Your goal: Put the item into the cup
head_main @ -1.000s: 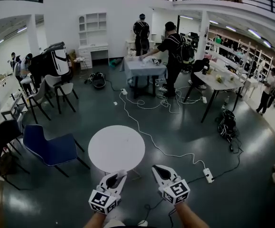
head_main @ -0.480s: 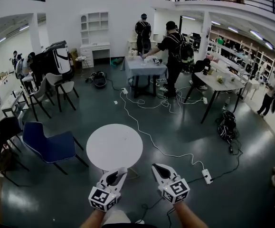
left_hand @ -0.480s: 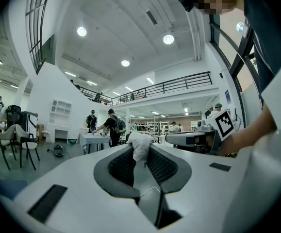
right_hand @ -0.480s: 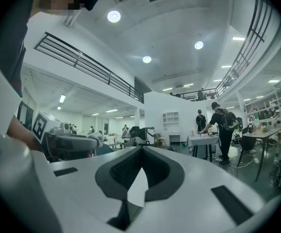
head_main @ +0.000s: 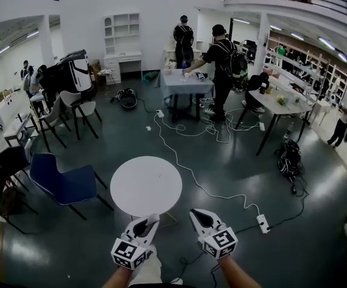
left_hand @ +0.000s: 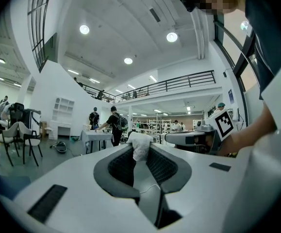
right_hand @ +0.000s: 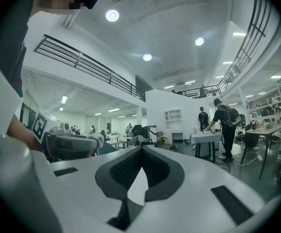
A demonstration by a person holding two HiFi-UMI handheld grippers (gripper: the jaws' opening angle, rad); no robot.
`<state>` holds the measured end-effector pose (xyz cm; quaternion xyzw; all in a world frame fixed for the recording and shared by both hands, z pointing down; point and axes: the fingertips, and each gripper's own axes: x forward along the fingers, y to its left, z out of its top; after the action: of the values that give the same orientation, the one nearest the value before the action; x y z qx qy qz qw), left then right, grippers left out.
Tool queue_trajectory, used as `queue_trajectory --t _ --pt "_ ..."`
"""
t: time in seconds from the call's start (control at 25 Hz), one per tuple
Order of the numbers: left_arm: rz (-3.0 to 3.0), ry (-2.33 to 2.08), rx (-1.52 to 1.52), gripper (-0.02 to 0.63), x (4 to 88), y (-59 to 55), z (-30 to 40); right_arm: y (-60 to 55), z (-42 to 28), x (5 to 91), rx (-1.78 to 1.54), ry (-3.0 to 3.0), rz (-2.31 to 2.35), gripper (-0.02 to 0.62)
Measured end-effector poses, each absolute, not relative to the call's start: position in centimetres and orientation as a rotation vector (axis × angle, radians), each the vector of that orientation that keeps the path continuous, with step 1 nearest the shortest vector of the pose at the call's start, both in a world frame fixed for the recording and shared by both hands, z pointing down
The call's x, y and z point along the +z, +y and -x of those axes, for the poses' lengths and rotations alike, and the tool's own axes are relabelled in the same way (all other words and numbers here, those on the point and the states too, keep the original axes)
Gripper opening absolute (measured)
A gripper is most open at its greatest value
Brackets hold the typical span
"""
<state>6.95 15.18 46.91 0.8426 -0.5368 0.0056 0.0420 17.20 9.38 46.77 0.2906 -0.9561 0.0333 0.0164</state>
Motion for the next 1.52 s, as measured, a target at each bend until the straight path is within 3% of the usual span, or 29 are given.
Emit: queue_trajectory --t 1.52 --pt "-2.598 -1.607 -0.016 0.074 47.0 -4.9 2.6 -9.3 -6.7 48.7 0.166 -2.936 -0.937 0.017"
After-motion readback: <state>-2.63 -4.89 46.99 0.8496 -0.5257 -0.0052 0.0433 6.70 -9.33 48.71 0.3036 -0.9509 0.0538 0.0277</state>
